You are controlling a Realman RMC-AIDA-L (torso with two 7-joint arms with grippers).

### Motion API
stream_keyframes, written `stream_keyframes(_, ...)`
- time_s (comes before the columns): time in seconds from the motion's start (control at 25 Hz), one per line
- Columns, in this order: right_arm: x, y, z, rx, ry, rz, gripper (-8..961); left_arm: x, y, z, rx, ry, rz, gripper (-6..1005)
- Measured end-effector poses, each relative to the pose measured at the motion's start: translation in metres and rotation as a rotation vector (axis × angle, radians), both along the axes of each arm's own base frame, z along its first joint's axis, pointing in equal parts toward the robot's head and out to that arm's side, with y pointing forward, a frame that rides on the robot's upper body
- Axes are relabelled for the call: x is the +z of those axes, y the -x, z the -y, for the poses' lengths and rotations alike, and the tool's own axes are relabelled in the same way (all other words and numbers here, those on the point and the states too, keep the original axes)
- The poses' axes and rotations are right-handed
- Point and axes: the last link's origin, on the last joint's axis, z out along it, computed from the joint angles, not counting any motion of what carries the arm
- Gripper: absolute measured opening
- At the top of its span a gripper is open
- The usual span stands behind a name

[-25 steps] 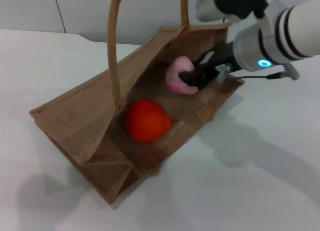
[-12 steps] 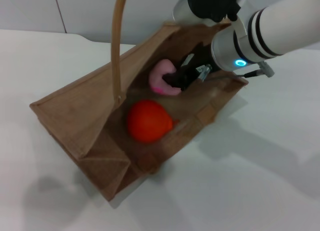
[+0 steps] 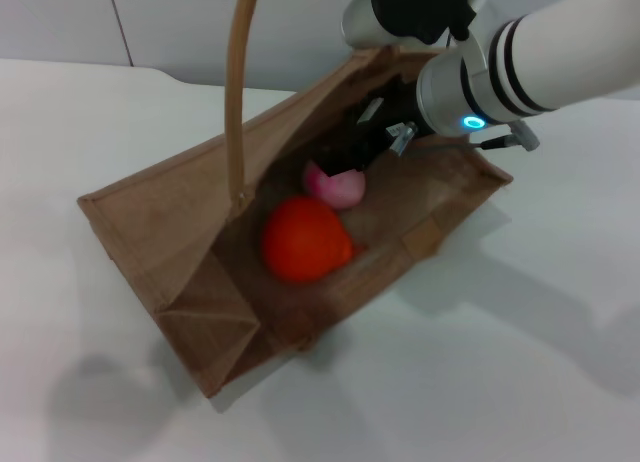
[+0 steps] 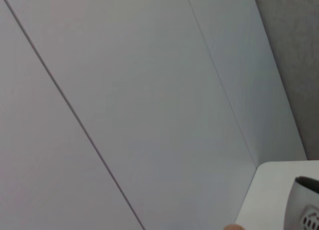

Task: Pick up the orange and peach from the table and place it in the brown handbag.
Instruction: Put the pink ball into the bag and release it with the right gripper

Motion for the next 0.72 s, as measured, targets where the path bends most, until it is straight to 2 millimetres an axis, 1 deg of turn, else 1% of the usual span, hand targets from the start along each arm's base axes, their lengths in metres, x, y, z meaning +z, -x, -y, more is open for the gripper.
stream_keyframes(0.24,0.0,-0.007,-0.002,-0.021,-0.003,0.008,721,0.001,0.005,-0.001,0.016,-0.007,0.002,123)
stream_keyframes(0.36,0.0,-0.01,-0.001,-0.031,0.007,0.019,726,0.002,0.01,-0.001,0.029,-0.011,0.004,123)
stream_keyframes(0.48,0.002,-0.011,0.006,-0.039,0.03,0.022,728,0.003,0.021,-0.002,0.06,-0.017,0.008,123)
stream_keyframes(0.56,0.012,-0.013,0.012,-0.056,0.029,0.008,727,0.004,0.027,-0.004,0.079,-0.02,0.013,122)
stream_keyframes(0.72,0.043,-0.019,0.018,-0.07,-0.012,-0.014,725,0.007,0.03,-0.006,0.093,-0.031,0.023,122)
